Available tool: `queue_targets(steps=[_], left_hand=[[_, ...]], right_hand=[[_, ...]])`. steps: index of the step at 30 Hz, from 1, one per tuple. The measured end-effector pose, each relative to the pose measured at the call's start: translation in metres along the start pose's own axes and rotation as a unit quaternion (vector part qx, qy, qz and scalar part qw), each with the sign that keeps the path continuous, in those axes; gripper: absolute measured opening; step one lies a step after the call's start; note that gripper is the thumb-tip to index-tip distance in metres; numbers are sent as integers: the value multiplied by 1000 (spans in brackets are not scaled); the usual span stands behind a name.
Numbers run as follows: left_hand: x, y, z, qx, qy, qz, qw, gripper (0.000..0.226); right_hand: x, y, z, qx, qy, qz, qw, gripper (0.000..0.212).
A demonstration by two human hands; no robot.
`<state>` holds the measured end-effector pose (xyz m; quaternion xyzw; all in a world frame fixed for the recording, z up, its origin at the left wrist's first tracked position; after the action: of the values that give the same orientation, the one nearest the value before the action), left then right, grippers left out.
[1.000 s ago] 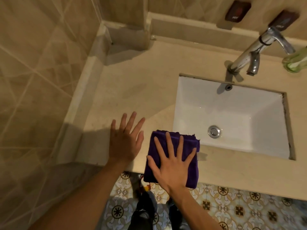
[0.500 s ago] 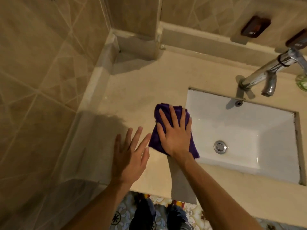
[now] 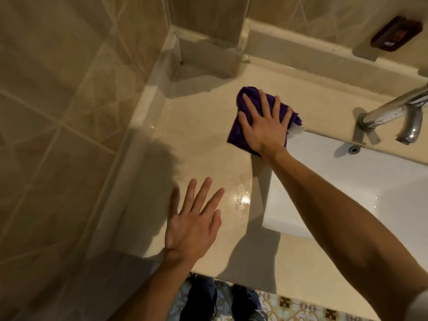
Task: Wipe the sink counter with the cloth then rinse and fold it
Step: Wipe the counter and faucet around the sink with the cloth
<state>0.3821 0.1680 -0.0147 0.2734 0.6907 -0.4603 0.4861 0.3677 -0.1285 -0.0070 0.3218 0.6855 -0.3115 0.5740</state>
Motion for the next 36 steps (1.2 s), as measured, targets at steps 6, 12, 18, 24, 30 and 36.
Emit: queue_targets(steps=[6,12,18,24,30,36], left_hand=[[-2,-1,1,-4,13,4,1000,56],[-8,3,-1,-22,-14,-20,999,54],[-15,6,-4,-40,-65,-110,991,51],[-14,7,-5,-34,-41,-100,994,57],[-12,7,-4,-41,-50,-100,993,54],[-28,11,23,-59,-137,-223,963,38]], right_hand=[[1,3,1,10,-7,-6,1000,61],[5,20,-60,-7,4,-1,1000,60],[11,40,-146,-46,16,0,999,59],[17,46,-231,-86,34,7,996,57],[25,46,-315,-80,49,8,996,59],[28,41,-321,-95,64,-4,993,58]])
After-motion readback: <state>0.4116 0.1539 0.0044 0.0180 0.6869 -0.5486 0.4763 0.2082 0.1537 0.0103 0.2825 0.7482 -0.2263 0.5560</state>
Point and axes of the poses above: each hand's wrist, its own z-axis towards the middle knuckle, its own x-axis out of the palm, y = z × x, the point moved 3 cm from there along z, towards the middle knuckle, and after that the axes turned 13 degrees about -z, right-handed, at the moved point
